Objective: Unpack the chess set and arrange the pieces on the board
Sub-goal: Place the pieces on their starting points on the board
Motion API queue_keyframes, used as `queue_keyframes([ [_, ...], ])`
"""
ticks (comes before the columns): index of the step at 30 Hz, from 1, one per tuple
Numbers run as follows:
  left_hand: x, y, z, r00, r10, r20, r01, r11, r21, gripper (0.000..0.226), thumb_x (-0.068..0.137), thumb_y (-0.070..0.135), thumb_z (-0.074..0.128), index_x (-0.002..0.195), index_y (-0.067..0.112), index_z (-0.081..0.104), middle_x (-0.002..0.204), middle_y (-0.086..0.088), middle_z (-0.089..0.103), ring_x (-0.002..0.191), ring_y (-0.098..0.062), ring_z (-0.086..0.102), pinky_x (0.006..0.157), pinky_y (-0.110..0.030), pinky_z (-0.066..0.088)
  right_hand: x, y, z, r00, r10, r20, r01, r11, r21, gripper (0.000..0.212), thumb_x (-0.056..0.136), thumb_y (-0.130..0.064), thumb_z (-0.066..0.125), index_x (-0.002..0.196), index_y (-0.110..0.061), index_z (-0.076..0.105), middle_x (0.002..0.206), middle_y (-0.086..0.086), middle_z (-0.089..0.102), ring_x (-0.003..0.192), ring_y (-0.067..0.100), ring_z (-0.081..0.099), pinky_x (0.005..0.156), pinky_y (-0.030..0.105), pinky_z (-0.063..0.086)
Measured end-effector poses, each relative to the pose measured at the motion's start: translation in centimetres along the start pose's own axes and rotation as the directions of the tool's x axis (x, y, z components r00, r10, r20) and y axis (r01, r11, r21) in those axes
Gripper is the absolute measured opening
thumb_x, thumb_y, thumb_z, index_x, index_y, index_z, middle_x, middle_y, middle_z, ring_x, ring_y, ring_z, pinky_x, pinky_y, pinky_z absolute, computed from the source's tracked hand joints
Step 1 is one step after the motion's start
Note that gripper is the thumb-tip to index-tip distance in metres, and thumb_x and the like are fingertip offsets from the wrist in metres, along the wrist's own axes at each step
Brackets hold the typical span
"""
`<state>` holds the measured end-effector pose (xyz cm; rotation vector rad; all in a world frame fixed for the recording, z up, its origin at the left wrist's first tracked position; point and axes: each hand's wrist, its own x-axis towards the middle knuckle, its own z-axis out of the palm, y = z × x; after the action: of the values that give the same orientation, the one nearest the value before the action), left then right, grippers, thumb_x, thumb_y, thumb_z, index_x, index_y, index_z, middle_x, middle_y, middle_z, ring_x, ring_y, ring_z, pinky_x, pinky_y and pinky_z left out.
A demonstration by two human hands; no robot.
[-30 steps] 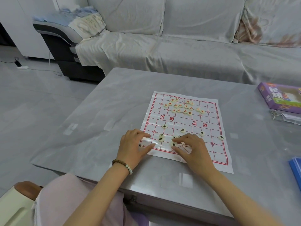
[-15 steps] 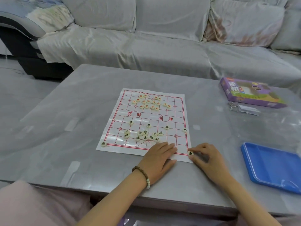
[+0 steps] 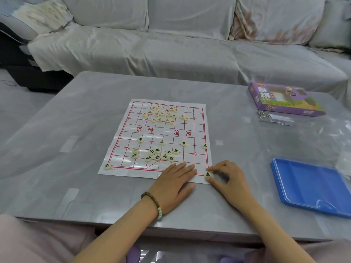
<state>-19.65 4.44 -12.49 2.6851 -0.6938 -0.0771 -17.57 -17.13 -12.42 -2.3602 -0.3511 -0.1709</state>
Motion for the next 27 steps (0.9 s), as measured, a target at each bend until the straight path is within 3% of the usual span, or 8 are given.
queue_keyframes([
  [6,0.0,-0.1,0.2,1.000,-0.003,-0.002,0.003,1.000,-0.009,0.065,0.088,0.056,0.007,0.146,0.031,0.020,0.154,0.015,0.014,0.142,-0.003,0.004,0.109,-0.016,-0.012,-0.2,0.1,-0.2,1.000,0.006,0.021,-0.006,1.000,-0.002,0.020,0.076,-0.034,0.074,0.095,-0.034,0.070,0.092,-0.022,0.055,0.094,0.000,0.050,0.085,0.025,0.039],
  [10,0.1,-0.2,0.3,1.000,0.004,-0.003,-0.004,1.000,-0.012,0.066,0.087,0.058,0.005,0.146,0.032,0.022,0.153,0.016,0.015,0.141,-0.002,0.004,0.111,-0.017,-0.009,-0.3,-0.1,-0.4,1.000,0.004,0.029,-0.004,1.000,-0.001,0.021,0.076,-0.034,0.073,0.096,-0.038,0.067,0.094,-0.022,0.054,0.096,-0.001,0.049,0.088,0.027,0.040],
  [14,-0.6,-0.4,-0.6,0.998,-0.025,-0.052,0.020,0.995,-0.097,0.064,0.088,0.059,0.010,0.143,0.033,0.027,0.151,0.017,0.020,0.135,0.008,0.001,0.106,-0.008,-0.011,0.3,-1.0,-0.5,0.999,0.024,-0.029,-0.024,1.000,0.011,0.021,0.078,-0.035,0.071,0.094,-0.044,0.062,0.098,-0.024,0.051,0.099,-0.002,0.046,0.089,0.026,0.040],
  [16,-1.2,-1.2,-1.7,0.992,-0.069,-0.102,0.058,0.993,-0.107,0.063,0.088,0.059,0.012,0.142,0.032,0.029,0.150,0.017,0.021,0.133,0.009,0.002,0.107,-0.009,-0.009,1.1,-1.9,-0.4,0.999,0.037,0.001,-0.037,0.999,0.035,0.021,0.080,-0.035,0.070,0.094,-0.047,0.059,0.100,-0.025,0.049,0.098,-0.001,0.046,0.090,0.026,0.039],
  [19,-2.4,-3.5,-3.3,0.968,-0.183,-0.172,0.167,0.981,-0.101,0.074,0.083,0.066,0.002,0.143,0.030,0.028,0.150,0.015,0.021,0.134,0.006,0.003,0.115,-0.020,0.001,2.6,-3.5,0.6,0.999,0.012,0.049,-0.014,0.999,0.046,0.020,0.082,-0.034,0.068,0.096,-0.045,0.059,0.100,-0.029,0.047,0.098,-0.002,0.046,0.093,0.024,0.038],
  [23,-4.1,-6.9,-4.6,0.919,-0.352,-0.176,0.352,0.935,-0.035,0.093,0.074,0.073,-0.014,0.148,0.024,0.013,0.154,0.011,0.007,0.140,-0.003,-0.001,0.112,-0.021,-0.005,4.3,-5.4,2.5,0.996,-0.036,0.087,0.034,0.999,0.019,0.023,0.082,-0.032,0.069,0.105,-0.034,0.066,0.101,-0.019,0.051,0.099,-0.001,0.045,0.096,0.027,0.039],
  [27,-5.0,-8.5,-4.5,0.914,-0.386,-0.124,0.395,0.917,0.063,0.107,0.063,0.077,-0.029,0.149,0.021,0.004,0.155,0.009,-0.001,0.141,-0.006,-0.008,0.113,-0.024,-0.010,5.4,-6.6,3.9,0.991,-0.033,0.130,0.035,0.999,-0.018,0.027,0.084,-0.033,0.067,0.111,-0.031,0.066,0.108,-0.013,0.052,0.106,0.006,0.045,0.099,0.028,0.037],
])
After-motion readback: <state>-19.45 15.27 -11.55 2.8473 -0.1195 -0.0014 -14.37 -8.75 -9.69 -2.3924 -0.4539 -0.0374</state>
